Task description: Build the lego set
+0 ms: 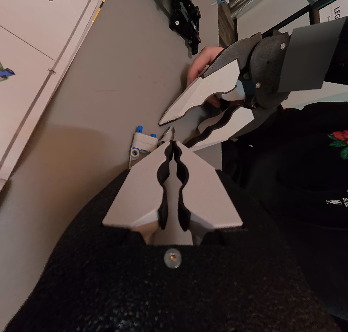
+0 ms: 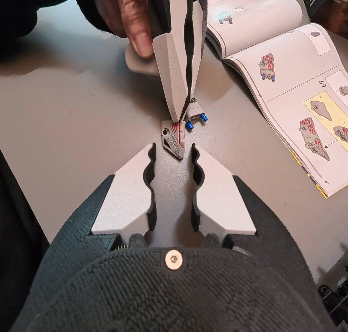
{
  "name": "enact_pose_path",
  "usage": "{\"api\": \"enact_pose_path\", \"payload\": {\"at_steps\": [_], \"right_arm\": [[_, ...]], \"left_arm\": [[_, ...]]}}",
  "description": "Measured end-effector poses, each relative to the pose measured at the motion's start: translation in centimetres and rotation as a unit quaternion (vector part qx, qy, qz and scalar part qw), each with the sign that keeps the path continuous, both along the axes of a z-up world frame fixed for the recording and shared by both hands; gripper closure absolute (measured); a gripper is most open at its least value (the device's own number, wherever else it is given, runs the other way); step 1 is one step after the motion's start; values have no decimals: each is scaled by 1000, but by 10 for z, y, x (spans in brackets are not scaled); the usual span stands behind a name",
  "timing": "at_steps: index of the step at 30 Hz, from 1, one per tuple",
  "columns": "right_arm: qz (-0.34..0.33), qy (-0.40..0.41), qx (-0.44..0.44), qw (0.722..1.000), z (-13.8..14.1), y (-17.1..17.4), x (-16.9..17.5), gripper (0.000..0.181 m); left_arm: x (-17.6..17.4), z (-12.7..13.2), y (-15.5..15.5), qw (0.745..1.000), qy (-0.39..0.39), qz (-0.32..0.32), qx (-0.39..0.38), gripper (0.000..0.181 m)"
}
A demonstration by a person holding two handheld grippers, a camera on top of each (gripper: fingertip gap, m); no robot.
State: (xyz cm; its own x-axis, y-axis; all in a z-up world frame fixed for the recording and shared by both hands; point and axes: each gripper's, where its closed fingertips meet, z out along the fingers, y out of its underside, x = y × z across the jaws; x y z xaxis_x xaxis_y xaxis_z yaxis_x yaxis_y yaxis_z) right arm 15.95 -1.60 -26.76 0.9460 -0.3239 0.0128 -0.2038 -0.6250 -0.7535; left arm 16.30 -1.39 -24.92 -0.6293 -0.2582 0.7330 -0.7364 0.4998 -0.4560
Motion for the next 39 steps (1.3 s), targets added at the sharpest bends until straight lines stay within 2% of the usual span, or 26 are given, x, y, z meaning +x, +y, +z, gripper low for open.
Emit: {"api": "enact_pose_path", "payload": {"at_steps": [9,13,22,33,35,39], "right_arm": [[1,-1,0,1000,0,0,0,145],[-2,-7,-2,1000,0,0,1,154],[6,-11,-3,1000,0,1,-2,159],[-4,-19,-6,1000,0,0,1,159],[-4,-18,-6,1000,0,0,1,159],[-4,-14,-5,1000,0,0,1,159]], "left_arm": [[-1,0,-1,1000,3,1,-3,181],[-1,0,-2,1000,4,2,-4,181],[-4,5,-5,1000,2,2,-15,181],[-14,14,-13,998,-60,-15,7,181],[-17,23,-16,998,-63,-17,-13,181],[-10,26,-10,997,-83,-2,2,181]]}}
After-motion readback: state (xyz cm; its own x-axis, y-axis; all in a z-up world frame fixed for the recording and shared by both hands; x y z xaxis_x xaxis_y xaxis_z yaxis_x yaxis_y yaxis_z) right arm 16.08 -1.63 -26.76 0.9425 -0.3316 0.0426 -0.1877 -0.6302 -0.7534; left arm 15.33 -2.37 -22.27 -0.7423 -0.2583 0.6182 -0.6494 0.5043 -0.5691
